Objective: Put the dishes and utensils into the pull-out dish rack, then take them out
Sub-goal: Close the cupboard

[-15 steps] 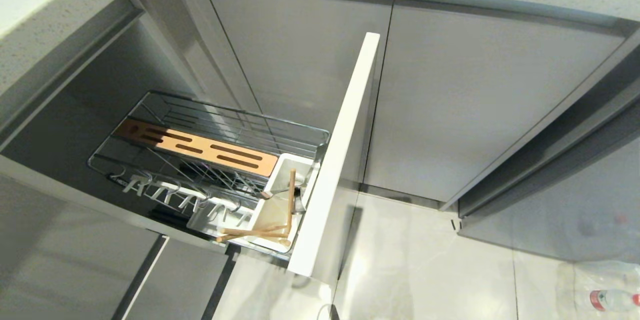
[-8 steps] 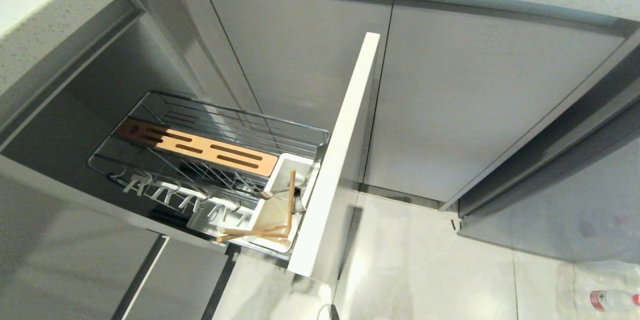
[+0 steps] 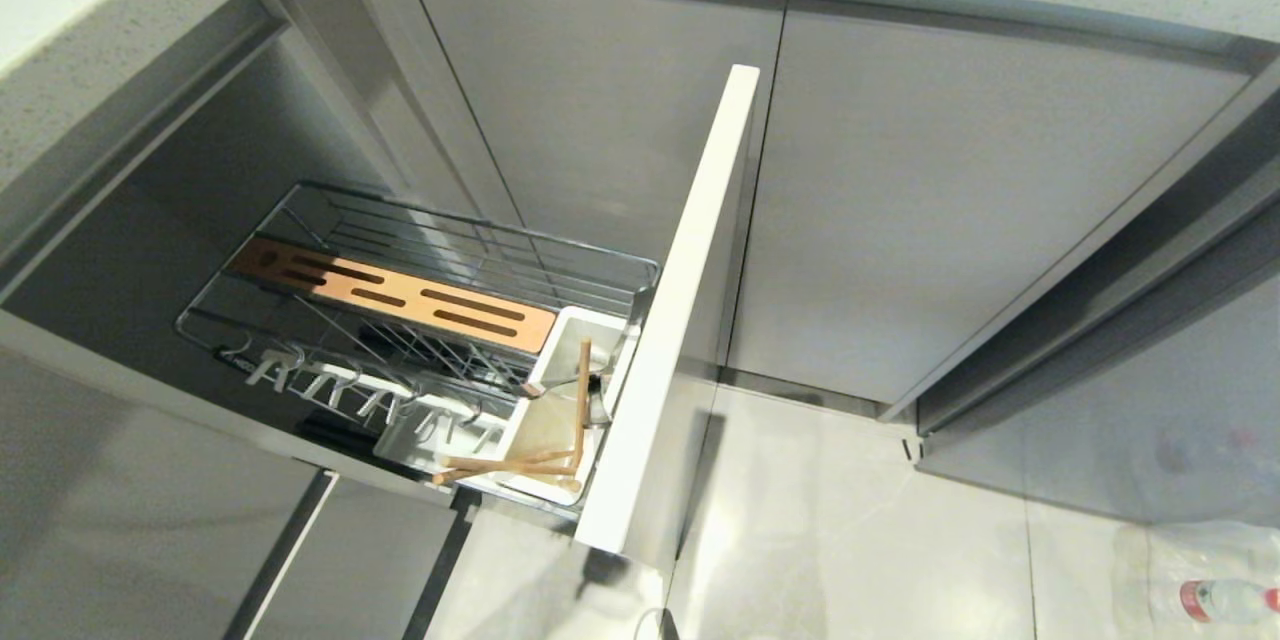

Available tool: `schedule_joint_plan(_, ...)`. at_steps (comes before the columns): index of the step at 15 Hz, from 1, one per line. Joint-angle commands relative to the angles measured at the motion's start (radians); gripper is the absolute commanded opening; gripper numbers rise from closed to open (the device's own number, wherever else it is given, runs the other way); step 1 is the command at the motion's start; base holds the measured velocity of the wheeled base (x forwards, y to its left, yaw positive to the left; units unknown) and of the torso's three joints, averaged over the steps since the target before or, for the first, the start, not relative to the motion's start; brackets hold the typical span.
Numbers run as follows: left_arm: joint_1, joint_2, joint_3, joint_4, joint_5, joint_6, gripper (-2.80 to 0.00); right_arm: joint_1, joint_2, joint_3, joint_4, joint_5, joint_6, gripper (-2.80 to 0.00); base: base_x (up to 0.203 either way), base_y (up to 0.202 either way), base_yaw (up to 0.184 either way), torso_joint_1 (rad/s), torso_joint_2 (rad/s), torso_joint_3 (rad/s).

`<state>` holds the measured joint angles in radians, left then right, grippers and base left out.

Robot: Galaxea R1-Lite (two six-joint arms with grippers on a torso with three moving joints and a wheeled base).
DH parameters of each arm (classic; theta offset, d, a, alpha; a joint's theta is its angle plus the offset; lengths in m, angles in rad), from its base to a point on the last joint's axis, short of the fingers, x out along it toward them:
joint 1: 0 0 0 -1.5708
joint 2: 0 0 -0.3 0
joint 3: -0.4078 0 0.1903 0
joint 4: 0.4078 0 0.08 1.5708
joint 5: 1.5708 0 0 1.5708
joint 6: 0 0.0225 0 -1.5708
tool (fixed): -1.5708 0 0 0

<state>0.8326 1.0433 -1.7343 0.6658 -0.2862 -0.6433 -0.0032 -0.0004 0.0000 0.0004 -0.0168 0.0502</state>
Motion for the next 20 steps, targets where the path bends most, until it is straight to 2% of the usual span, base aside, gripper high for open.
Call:
schedule_joint_plan(1,-0.002,-0.044,0.003,-0.028,0.007,0.008,-2.8,0.0,0.0,0.002,0.0,0.0,0.0,-2.8,0.0,0.0,0.0,0.0,0.0,0.0)
schedule_joint_plan(5,-0.028,-0.094,0.003,-0.104,0.013,0.066,-2.8,0.0,0.0,0.002,0.0,0.0,0.0,-2.8,0.0,0.0,0.0,0.0,0.0,0.0)
schedule_joint_plan(6,-0.051,-0.104,0.003,-0.147,0.011,0.077,-2.8,0.0,0.0,0.002,0.0,0.0,0.0,-2.8,0.0,0.0,0.0,0.0,0.0,0.0)
schedule_joint_plan(8,-0.127,-0.126,0.004,-0.214,0.005,0.146,-2.8,0.0,0.0,0.002,0.0,0.0,0.0,-2.8,0.0,0.0,0.0,0.0,0.0,0.0)
schedule_joint_plan(10,-0.234,-0.134,0.001,-0.238,0.001,0.186,-2.8,0.0,0.0,0.002,0.0,0.0,0.0,-2.8,0.0,0.0,0.0,0.0,0.0,0.0)
schedule_joint_plan(12,-0.327,-0.133,0.003,-0.241,-0.001,0.19,-2.8,0.0,0.0,0.002,0.0,0.0,0.0,-2.8,0.0,0.0,0.0,0.0,0.0,0.0)
schedule_joint_plan(16,-0.594,-0.104,0.033,-0.228,-0.002,0.122,-2.8,0.0,0.0,0.002,0.0,0.0,0.0,-2.8,0.0,0.0,0.0,0.0,0.0,0.0)
schedule_joint_plan(20,-0.804,-0.054,0.05,-0.205,-0.002,0.123,-2.8,0.0,0.0,0.002,0.0,0.0,0.0,-2.8,0.0,0.0,0.0,0.0,0.0,0.0)
